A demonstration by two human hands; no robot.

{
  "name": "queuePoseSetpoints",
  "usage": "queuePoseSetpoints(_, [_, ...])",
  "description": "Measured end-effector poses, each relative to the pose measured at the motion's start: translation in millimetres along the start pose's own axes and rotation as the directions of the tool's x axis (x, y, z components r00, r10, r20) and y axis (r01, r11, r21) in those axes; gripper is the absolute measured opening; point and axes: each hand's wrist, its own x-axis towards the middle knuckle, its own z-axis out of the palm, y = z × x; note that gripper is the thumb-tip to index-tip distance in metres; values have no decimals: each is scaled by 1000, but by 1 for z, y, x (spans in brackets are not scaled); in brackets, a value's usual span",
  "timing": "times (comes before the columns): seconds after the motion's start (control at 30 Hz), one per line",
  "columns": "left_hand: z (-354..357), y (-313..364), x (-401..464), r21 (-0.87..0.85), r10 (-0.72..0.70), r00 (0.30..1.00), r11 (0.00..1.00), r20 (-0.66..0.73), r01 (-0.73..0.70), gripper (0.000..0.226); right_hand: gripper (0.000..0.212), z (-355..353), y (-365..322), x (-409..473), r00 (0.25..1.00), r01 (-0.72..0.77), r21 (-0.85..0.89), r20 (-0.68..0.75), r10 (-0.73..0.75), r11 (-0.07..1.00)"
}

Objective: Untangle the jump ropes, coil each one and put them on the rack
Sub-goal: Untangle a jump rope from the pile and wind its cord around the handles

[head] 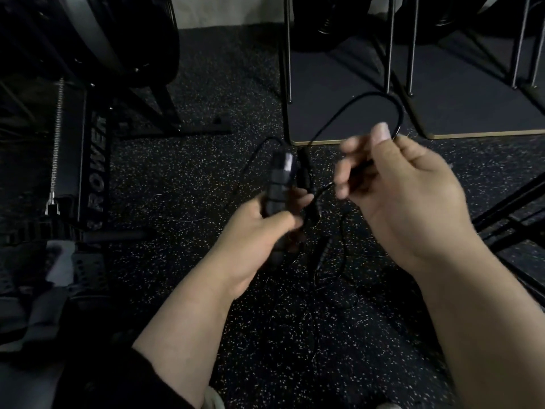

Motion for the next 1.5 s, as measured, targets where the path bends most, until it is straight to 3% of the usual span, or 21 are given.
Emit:
queuePoseSetpoints(0.13, [11, -8, -4, 139, -59, 991, 989, 117, 42, 24, 36, 0, -5, 2, 1000, 1, 181, 1, -1, 983])
queuePoseSetpoints(0.23, [9, -8, -1, 56, -15, 1000, 998, -15, 16, 10, 29, -5, 2, 4, 1000, -14, 142, 22, 11, 990])
queuePoseSetpoints(0.27, [8, -5, 0, -28, 6, 999, 1000, -54, -7, 11, 27, -7, 6, 4, 998, -46, 45, 37, 45, 998])
queuePoseSetpoints(0.3, [6, 0, 0, -105, 35, 996, 994, -79, -43, 12, 27, -11, 11, 3, 995, -79, -159, 47, 87, 984])
queuePoseSetpoints(0.37, [3, 10, 1, -198, 101, 988, 973, -115, -122, 12, 29, -21, 22, 1, 968, -77, -662, 128, 214, 745])
queuePoseSetpoints(0.4, [3, 15, 0, -226, 125, 984, 962, -129, -152, 13, 33, -23, 29, -1, 920, -42, -795, 205, 333, 605])
queuePoseSetpoints(0.47, [4, 22, -2, -273, 160, 976, 942, -145, -195, 14, 38, -21, 43, -7, 779, -11, -876, 294, 553, 482])
queuePoseSetpoints(0.5, [5, 26, -3, -302, 174, 974, 929, -148, -212, 15, 39, -20, 51, -8, 751, -29, -886, 287, 595, 463])
queuePoseSetpoints(0.53, [5, 29, -5, -336, 186, 972, 915, -143, -224, 16, 37, -18, 59, -7, 775, -63, -888, 244, 583, 456])
queuePoseSetpoints(0.6, [5, 36, -9, -410, 200, 972, 882, -122, -233, 15, 42, -15, 71, -2, 895, -207, -852, 34, 445, 481])
queuePoseSetpoints(0.67, [3, 43, -12, -487, 224, 971, 841, -86, -237, 12, 54, -14, 78, 5, 939, -276, -820, -119, 322, 502])
queuePoseSetpoints(0.73, [1, 48, -15, -541, 263, 963, 804, -50, -248, 10, 47, -14, 81, 6, 951, -231, -825, -80, 298, 516])
queuePoseSetpoints(0.9, [-2, 54, -17, -613, 313, 950, 753, 14, -239, 7, 15, -9, 84, 3, 905, -172, -791, 109, 411, 587])
queuePoseSetpoints(0.97, [-3, 55, -17, -608, 323, 946, 748, -14, -265, 6, 27, -5, 85, 2, 920, -182, -820, 53, 387, 543])
queuePoseSetpoints(1.03, [-6, 56, -16, -536, 316, 944, 783, -93, -315, 9, 36, -2, 76, 3, 959, -193, -843, -52, 279, 503])
queuePoseSetpoints(1.1, [-10, 54, -14, -388, 268, 943, 862, -198, -327, 16, 40, 0, 56, 7, 983, -179, -818, -123, 138, 547])
queuePoseSetpoints(1.17, [-16, 47, -11, -258, 203, 930, 923, -308, -287, 21, 46, 3, 31, 10, 993, -107, -774, -117, 25, 624])
queuePoseSetpoints(1.27, [-25, 28, -5, -105, 93, 921, 984, -378, -143, 21, 46, 14, 0, 14, 998, -41, -567, -63, 6, 822])
queuePoseSetpoints(1.37, [-23, 13, -5, 74, 3, 962, 997, -273, 18, 19, 42, 31, -24, 27, 999, -7, -225, 40, 17, 974])
queuePoseSetpoints(1.5, [-8, 10, -10, -81, -30, 999, 996, 21, 31, 23, 40, 48, -47, 53, 997, 54, -88, 66, -49, 995])
